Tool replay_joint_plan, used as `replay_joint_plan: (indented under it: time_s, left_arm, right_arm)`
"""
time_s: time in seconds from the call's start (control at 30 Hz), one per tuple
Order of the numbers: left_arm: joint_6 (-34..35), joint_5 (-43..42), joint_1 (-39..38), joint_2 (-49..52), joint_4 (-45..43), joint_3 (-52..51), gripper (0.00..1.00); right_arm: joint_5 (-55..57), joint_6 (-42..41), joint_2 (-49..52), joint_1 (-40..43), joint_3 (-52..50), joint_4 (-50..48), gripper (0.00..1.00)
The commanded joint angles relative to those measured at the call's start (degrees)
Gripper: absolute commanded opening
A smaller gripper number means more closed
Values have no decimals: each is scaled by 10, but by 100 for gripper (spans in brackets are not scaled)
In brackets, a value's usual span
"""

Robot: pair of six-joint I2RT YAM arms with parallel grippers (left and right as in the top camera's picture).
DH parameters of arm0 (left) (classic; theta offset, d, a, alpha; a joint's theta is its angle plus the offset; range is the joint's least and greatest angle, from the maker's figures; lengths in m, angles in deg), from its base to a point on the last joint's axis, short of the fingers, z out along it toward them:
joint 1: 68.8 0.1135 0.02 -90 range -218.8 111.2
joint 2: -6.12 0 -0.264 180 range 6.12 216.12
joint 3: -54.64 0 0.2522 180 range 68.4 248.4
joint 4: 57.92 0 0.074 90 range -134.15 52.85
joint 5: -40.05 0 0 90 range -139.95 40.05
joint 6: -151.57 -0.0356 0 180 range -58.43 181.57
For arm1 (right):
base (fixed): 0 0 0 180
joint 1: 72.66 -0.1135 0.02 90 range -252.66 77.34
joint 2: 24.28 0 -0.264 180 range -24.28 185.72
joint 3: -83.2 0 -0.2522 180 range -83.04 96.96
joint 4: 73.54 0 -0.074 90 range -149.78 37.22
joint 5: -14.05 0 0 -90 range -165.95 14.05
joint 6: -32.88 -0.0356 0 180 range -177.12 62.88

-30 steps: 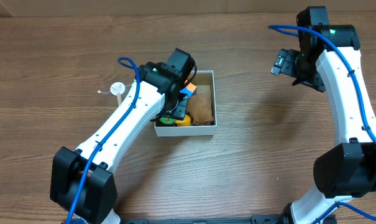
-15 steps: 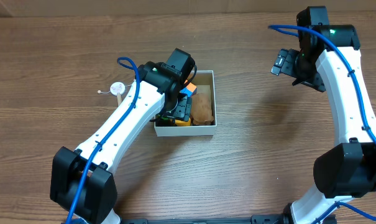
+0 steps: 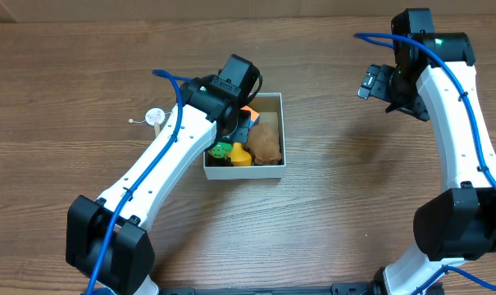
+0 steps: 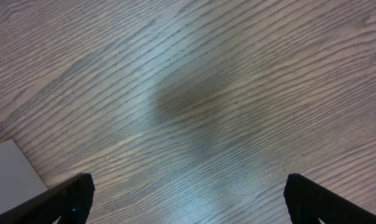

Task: Pack container
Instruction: 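Lift the green ball and carry it right into the box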

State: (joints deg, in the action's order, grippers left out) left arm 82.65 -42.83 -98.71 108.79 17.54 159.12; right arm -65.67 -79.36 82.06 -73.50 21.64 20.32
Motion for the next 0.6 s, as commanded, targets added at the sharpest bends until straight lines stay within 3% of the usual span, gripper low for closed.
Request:
replay_joint_plan:
  time_s: [0.0, 0.2, 0.57]
  left_arm:
    - [9, 30, -1, -8, -22, 3, 5]
    - [17, 74, -1, -3, -42, -14, 5]
    - [17, 49, -1, 77, -5, -16, 4]
  right_arm:
    - [0, -1, -16, -1, 11, -3, 100]
    - [0, -1, -16, -1, 11, -2, 100]
    - [0, -1, -16, -1, 11, -2, 100]
